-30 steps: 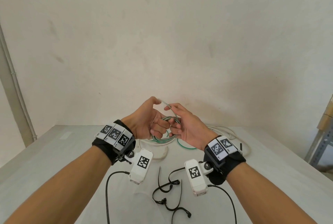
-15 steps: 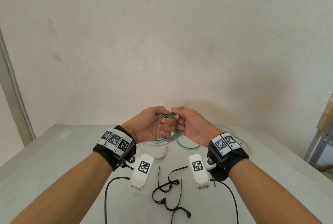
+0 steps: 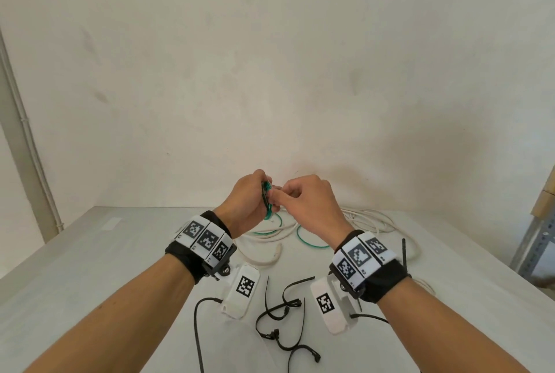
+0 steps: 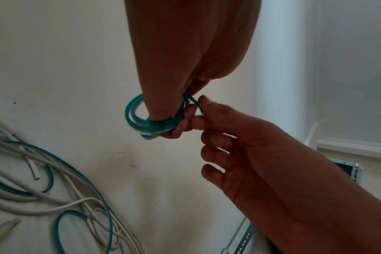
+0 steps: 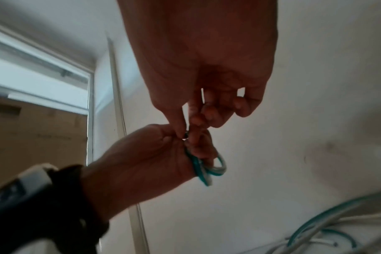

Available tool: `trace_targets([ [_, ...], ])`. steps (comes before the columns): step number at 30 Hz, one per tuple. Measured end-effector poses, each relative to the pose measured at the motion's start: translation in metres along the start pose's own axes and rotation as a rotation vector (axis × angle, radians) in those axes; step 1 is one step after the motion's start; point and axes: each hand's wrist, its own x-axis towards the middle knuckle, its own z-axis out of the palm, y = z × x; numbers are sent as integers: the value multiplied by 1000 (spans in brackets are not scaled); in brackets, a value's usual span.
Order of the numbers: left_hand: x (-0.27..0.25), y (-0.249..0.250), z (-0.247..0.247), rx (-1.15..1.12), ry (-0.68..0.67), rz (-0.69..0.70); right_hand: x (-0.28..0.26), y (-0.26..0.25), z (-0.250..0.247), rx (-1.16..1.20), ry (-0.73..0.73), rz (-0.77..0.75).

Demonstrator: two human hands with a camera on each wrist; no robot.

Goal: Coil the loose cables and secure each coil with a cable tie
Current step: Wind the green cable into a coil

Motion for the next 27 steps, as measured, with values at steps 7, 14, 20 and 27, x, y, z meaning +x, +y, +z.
trace_targets([
  [7,-3,7,3,-3,46,-59,2,-5,9,215,-119,44],
  [14,5,5,-9,-154,-46,-187,4,3,7,252,-206,81],
  [20,2,7,-20,-78,-161,-190,2,11,-1,291,-261,276],
  [27,-6,20,-20,180,-485,-337,12,10,-9,251,-410,-98],
])
